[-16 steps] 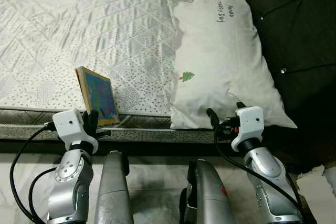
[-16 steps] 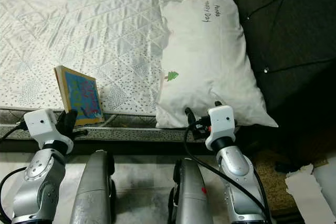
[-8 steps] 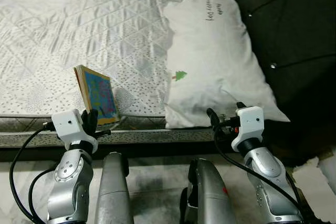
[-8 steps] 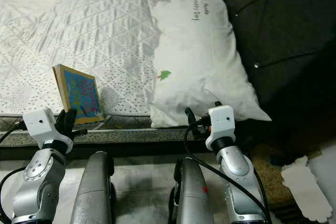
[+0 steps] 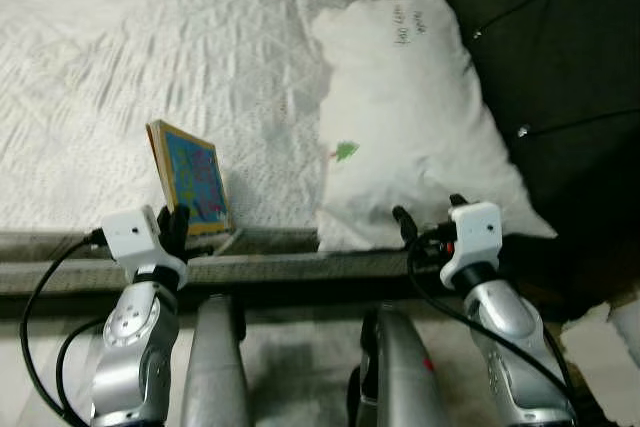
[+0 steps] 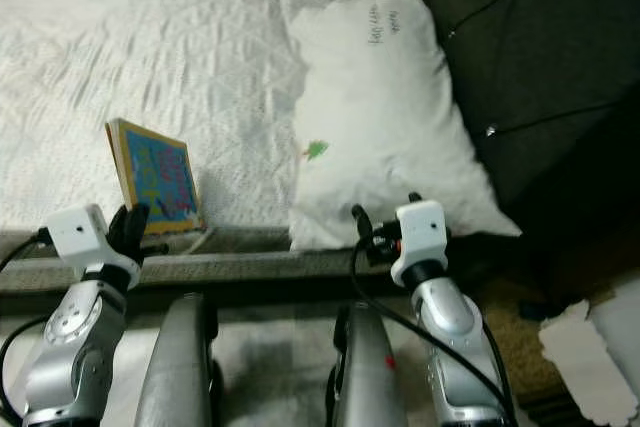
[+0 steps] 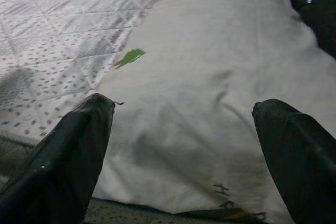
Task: Clean up the room
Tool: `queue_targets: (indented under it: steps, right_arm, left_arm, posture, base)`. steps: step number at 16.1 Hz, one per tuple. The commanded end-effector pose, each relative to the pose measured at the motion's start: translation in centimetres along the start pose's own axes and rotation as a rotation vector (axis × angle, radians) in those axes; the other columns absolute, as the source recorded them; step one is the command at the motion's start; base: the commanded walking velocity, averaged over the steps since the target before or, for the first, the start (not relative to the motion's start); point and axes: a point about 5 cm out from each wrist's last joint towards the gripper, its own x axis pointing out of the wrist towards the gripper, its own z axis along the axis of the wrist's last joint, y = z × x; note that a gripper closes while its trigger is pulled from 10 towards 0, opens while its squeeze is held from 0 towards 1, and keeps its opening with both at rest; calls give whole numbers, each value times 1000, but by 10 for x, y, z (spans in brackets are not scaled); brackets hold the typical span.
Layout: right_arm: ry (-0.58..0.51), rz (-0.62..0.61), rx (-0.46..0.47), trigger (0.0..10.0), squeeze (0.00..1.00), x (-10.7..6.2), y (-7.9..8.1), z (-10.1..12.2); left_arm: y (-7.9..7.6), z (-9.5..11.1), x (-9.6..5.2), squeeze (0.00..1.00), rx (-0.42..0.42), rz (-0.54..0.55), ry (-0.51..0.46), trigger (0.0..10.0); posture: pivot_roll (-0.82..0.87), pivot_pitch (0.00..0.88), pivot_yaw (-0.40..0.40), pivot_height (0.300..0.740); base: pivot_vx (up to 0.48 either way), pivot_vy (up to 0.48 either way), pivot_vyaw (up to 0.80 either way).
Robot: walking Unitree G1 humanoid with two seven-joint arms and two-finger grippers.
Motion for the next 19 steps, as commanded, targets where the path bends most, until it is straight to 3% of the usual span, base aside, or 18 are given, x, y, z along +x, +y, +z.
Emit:
queue_targets:
  steps: [1,6,12,14,16,18,19]
  right_arm:
    - [11,-5,1,10000,0,-1,-2,-3]
    - [10,-8,4,10000,0,-1,-2,-2]
    - [10,-14,2,10000,0,-1,-3,-2]
    - [11,-18,-4,10000,0,-2,-4,-2]
    - [11,-21,-9,10000,0,-3,-5,-1]
    - [12,-23,-15,10000,0,-4,-5,-1]
    - [12,-24,-16,10000,0,-5,-6,-1]
  left_arm:
    - [-7,12,2,0,3,-26,-59,10000]
    - [-8,12,3,0,-5,-21,-52,10000]
    - [-18,2,17,0,-73,-44,46,10000]
    - [-35,-6,27,0,-105,-105,126,10000]
    - [-50,-8,32,0,-141,-157,148,10000]
    - [-72,-9,40,0,-242,-226,189,10000]
    - [-77,-10,41,0,-243,-241,205,10000]
  posture:
    - [8,158,-63,586]
    - [5,162,-63,586]
    - [-5,163,-65,586]
    - [-16,164,-67,586]
    - [-25,166,-69,586]
    - [-36,169,-71,586]
    - [-41,170,-72,586]
  base:
    - [480,0,0]
    - [367,0,0]
    - [0,0,0]
    - [0,0,0]
    - [0,0,0]
    - [0,0,0]
    - [0,0,0]
